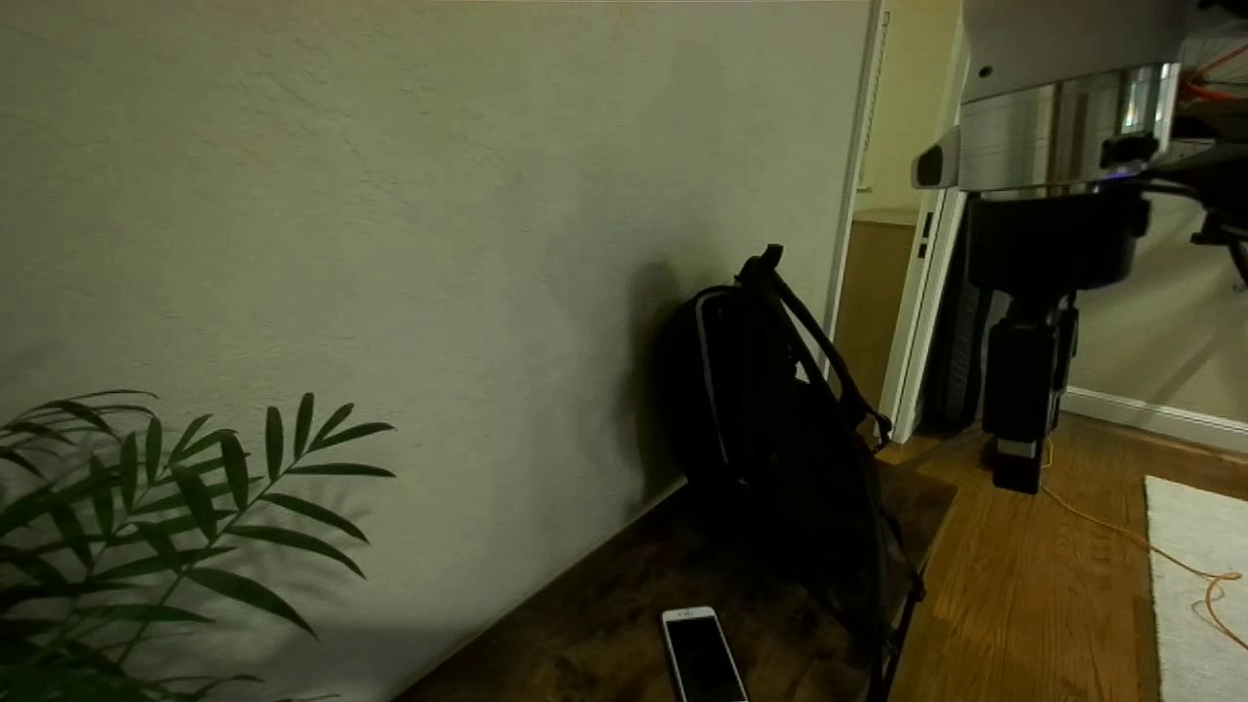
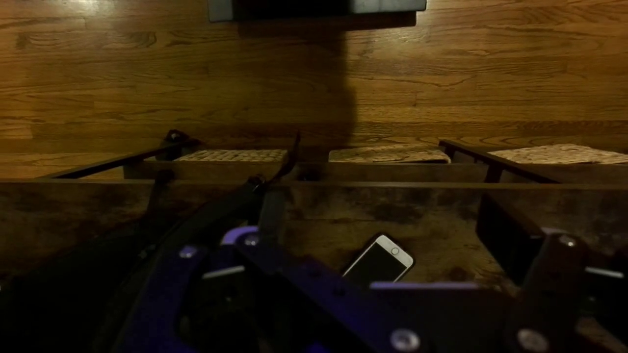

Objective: Pick up the phone and put it in the black bag.

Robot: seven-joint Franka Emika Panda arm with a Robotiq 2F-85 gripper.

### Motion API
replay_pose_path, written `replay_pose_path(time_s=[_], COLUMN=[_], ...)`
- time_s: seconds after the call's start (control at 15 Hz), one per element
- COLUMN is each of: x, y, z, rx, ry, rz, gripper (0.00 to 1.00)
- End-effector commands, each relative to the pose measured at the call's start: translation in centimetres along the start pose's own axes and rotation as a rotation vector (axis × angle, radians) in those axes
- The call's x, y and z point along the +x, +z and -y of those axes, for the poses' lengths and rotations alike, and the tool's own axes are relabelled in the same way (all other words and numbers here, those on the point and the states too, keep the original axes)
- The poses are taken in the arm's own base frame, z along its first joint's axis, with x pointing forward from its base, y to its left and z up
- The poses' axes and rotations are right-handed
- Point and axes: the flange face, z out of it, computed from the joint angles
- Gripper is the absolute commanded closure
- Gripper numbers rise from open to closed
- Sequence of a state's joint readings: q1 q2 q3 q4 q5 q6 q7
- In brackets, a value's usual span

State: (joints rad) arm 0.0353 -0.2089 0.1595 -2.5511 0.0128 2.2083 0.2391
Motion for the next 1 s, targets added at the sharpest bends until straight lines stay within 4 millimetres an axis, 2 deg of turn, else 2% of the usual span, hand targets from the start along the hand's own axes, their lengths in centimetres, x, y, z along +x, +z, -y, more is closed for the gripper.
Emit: replay_pose_path(time_s=[0.0,0.27,0.73,0.93], x=[0.0,2.0,7.3,9.7], y=[0.0,3.1,9.8,12.0], z=[0.0,-0.1,-0.4,-1.0], rx=[0.000,0.021,0.053,0.061], ry=[0.000,0.099,0.305,0.366], rz=[0.000,-0.020,-0.078,-0.088], gripper=[0.00,0.00,0.00,0.00])
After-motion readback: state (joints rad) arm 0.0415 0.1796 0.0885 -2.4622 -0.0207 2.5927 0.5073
